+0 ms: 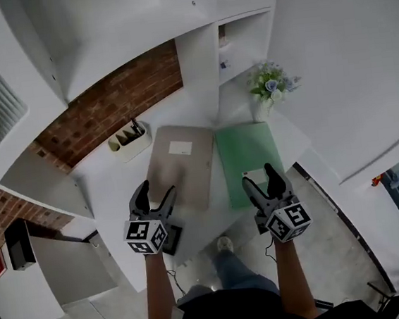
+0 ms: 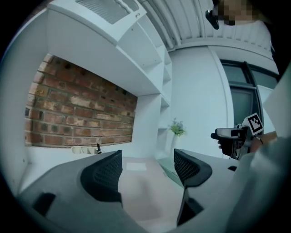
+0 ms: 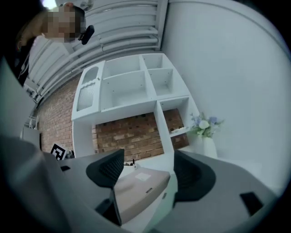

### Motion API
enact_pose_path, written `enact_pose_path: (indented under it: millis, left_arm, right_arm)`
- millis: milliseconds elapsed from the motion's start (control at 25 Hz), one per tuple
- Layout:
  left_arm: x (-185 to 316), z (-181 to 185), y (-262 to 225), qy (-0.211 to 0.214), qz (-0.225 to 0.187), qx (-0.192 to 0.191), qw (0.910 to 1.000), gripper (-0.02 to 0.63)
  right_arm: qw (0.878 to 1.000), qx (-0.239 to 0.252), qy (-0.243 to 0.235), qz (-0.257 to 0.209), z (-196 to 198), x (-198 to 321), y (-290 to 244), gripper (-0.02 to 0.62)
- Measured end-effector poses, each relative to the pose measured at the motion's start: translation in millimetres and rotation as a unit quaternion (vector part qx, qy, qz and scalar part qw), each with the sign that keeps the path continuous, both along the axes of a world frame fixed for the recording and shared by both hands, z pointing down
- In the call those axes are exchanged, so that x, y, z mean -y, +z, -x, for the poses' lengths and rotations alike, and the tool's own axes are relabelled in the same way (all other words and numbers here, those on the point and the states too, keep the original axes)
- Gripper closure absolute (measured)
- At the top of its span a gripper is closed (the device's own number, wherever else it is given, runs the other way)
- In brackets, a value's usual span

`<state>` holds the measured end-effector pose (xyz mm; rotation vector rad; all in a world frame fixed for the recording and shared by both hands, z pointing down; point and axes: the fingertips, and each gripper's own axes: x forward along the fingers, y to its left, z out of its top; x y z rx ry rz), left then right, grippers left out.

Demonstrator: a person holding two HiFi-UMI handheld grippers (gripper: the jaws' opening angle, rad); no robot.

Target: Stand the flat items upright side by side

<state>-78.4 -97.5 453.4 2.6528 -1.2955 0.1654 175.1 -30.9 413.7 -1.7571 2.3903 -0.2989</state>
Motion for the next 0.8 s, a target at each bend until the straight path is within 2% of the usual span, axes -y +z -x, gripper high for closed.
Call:
enact_pose_path:
  millis: [160,360,600,800]
  left_arm:
    - [34,8,15,-0.027,0.013,0.02,0.9993,0.27]
    - [56,22,29,-0.045,0.033,0.033,0.9979,0.27]
    - [70,32,41,-0.045,0.06,0.048,0.996,0.27]
    - [85,37,55,-0.016,0.101,0.073,0.9921,0.27]
  right_arm:
    - [0.999,0.016,-0.045,0.019,17,50,13,0.273]
    - [0.995,0.017,-0.08,0.054,38,83,35,0.273]
    - [0.994,0.016,-0.079,0.078,48,102,37,0.273]
    - [0.994,0.014,-0.055,0.094,48,121,36,0.273]
